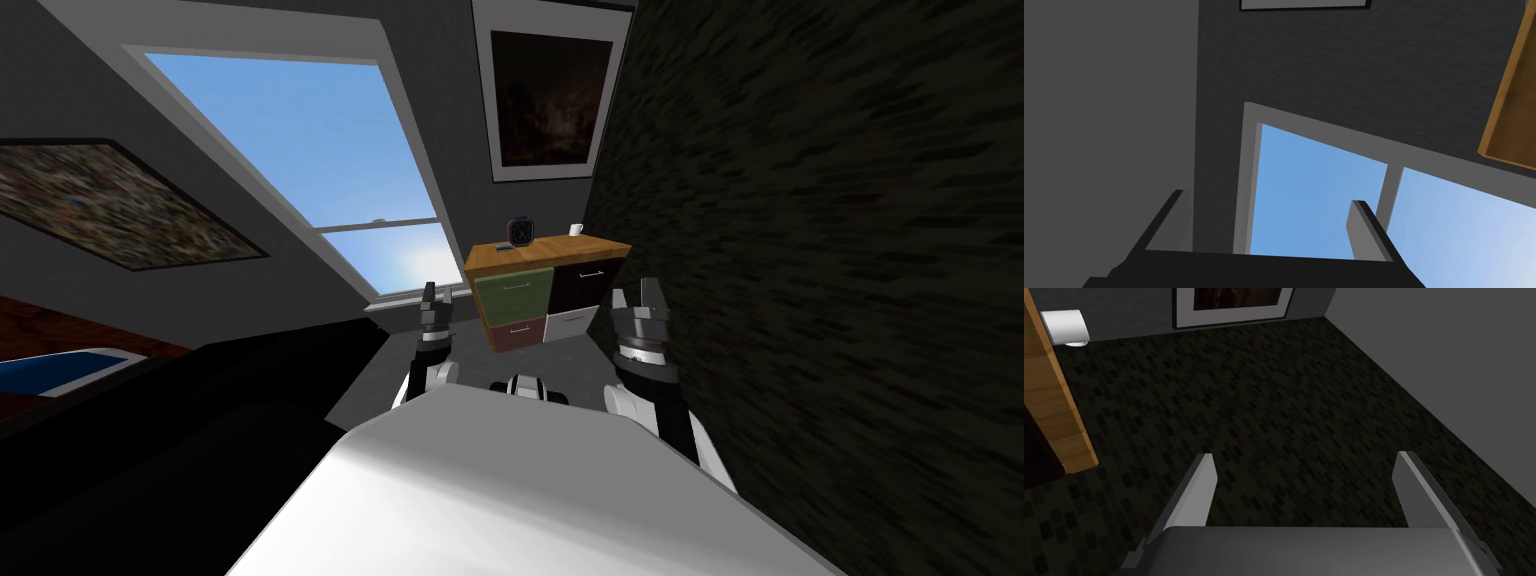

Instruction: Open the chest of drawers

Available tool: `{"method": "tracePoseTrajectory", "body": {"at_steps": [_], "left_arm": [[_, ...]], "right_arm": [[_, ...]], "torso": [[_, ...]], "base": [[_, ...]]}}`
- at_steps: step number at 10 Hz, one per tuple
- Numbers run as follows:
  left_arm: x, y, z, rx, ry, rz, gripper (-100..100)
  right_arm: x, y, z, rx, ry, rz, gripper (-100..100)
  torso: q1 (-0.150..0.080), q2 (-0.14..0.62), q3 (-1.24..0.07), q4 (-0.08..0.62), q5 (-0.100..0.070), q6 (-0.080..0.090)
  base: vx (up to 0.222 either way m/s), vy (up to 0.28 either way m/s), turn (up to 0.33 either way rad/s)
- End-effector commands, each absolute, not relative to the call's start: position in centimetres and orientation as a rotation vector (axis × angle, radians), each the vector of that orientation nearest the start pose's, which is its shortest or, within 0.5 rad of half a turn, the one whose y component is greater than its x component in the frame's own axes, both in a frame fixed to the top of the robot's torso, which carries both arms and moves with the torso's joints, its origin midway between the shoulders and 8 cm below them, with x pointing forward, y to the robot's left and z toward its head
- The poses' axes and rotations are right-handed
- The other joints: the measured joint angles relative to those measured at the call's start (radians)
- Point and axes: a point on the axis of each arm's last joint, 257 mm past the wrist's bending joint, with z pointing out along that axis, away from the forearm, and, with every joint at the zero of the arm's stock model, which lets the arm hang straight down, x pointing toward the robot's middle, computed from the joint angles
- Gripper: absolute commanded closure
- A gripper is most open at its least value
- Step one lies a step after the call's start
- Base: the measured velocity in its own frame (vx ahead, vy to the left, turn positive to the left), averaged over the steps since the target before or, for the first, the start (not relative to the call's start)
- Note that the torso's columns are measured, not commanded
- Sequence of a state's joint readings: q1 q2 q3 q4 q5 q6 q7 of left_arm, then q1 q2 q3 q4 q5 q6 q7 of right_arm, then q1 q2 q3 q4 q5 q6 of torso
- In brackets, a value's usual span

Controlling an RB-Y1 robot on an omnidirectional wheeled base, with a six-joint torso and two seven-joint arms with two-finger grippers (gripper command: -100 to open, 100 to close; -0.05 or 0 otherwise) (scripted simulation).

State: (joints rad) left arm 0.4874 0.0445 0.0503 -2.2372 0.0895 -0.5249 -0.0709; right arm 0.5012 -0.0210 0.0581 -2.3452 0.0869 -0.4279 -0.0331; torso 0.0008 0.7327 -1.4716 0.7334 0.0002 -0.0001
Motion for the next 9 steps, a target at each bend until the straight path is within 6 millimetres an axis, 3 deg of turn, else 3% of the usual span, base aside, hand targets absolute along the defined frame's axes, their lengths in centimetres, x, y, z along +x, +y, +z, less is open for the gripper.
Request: {"method": "tracePoseTrajectory", "body": {"at_steps": [1,9], "left_arm": [[34.5,30.3,1.6,-0.654,0.61,-1.244,0],[34.5,30.3,1.6,-0.654,0.61,-1.244,0]], "right_arm": [[36.1,-22.3,2.1,0.533,0.831,1.254,-100],[39.3,-18.2,-2.5,0.367,1.074,1.02,-100]], "torso": [[0.001,0.002,-0.005,0.003,0.0,0.0],[0.0,0.005,-0.005,0.004,0.0,0.0]], "base": [[0.074,0.038,0.018],[0.066,0.032,0.014]]}}
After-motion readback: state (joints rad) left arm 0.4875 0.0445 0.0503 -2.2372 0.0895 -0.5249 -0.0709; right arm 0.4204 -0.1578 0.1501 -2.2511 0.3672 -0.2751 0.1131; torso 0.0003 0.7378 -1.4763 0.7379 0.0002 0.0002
